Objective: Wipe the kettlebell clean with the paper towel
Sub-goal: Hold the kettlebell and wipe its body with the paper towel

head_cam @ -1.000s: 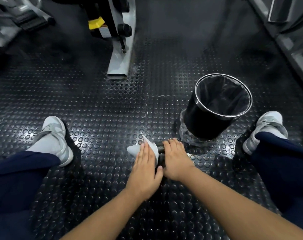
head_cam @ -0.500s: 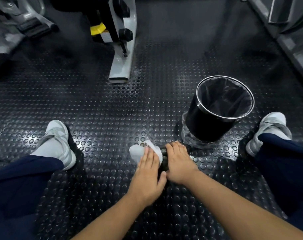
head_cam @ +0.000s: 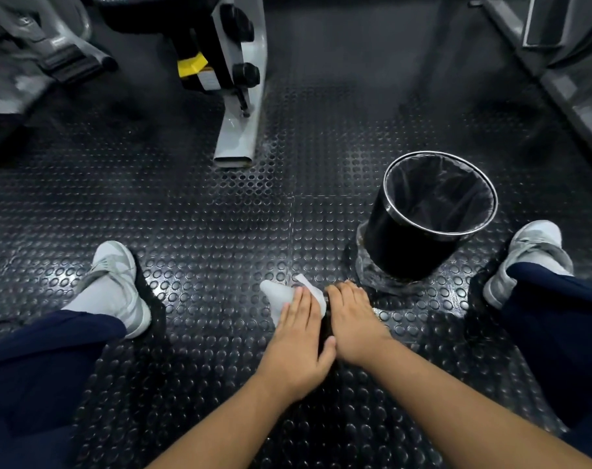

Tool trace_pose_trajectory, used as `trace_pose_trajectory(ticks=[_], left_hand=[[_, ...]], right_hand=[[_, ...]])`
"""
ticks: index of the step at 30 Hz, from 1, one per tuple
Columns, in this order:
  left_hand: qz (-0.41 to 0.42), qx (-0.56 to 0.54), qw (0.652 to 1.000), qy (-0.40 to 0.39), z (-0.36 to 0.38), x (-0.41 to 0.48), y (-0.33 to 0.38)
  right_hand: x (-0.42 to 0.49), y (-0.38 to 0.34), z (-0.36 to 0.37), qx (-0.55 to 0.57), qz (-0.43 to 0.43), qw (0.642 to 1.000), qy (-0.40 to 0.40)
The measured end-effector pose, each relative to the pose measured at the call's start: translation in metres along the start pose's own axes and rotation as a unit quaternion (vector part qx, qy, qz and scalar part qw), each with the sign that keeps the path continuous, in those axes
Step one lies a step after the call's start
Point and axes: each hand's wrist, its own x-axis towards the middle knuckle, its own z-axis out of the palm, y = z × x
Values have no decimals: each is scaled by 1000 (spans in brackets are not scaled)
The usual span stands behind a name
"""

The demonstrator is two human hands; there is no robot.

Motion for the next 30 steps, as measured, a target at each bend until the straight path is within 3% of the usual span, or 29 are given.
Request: trace_pose_trajectory(ticks=[5,12,14,19,26,30], left_hand=[[-84,-40,996,-4,-4,8,-20],[17,37,999,-25,3,1,-7],[9,36,999,-24,0,17,-9],[-112,-68,991,4,-1,12,-21],[-15,13,1000,-12,1,-2,3],[-66,-20,998,-6,-6,22,-4]], right_hand=[[5,0,-1,3,-15,1000,1],[2,-1,-3,-11,-4,1000,-9],[3,0,-3,-11,-13,1000,-5],[7,-2,-4,-10,-7,1000,-19],[4,-3,-6,-26,3,999,-26],[5,-1,-6,-22,-9,1000,-19]])
